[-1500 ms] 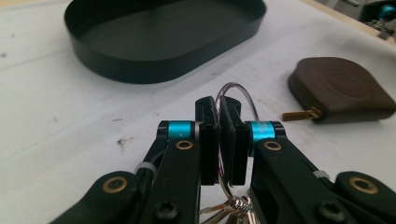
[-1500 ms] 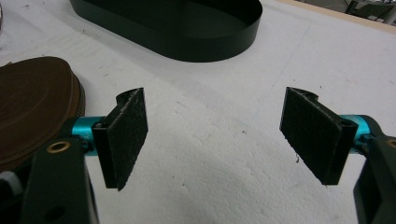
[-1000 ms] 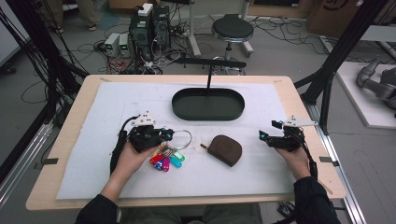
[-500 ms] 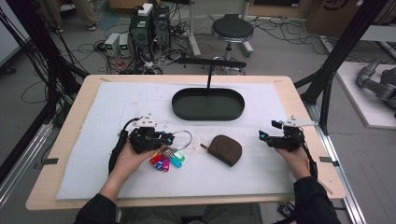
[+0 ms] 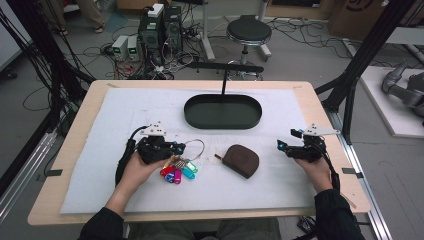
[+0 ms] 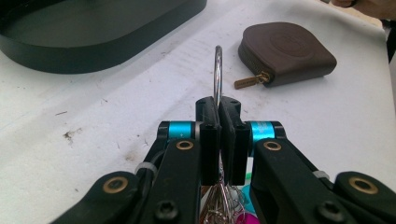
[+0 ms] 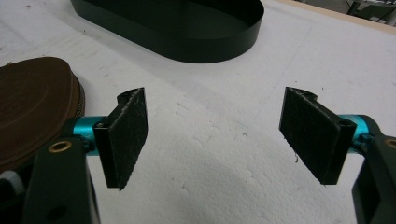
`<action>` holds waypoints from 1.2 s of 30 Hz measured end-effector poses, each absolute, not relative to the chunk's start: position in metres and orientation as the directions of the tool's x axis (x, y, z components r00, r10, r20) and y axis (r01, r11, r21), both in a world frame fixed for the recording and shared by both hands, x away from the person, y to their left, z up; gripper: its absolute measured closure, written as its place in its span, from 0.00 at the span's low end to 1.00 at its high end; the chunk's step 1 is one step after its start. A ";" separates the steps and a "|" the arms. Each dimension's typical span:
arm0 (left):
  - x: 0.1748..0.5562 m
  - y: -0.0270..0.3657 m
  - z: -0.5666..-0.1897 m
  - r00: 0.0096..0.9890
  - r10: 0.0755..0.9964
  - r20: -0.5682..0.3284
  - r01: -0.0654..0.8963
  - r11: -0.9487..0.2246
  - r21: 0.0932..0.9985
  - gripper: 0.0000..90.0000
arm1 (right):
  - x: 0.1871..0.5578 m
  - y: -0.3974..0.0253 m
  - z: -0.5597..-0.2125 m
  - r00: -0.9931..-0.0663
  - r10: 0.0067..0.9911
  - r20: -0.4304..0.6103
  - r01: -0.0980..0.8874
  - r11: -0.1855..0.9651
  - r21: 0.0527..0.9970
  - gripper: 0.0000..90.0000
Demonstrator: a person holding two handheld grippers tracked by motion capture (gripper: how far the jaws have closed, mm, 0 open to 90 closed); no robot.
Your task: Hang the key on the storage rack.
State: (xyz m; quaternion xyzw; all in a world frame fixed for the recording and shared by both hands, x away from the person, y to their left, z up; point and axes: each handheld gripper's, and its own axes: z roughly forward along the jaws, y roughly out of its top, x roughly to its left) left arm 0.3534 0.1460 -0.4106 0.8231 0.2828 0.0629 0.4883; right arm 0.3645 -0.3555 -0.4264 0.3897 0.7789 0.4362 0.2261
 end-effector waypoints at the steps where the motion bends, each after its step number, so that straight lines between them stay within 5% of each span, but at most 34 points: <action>1: 0.353 0.146 -0.410 0.831 0.528 -0.174 0.405 -0.358 0.841 0.96 | 0.365 -0.355 -0.426 -0.594 0.805 -0.012 0.411 0.316 0.855 0.27; 36: 0.359 0.147 -0.341 0.870 0.487 -0.079 0.235 -0.266 0.935 0.96 | 0.365 -0.356 -0.427 -0.586 0.810 -0.012 0.415 0.313 0.855 0.27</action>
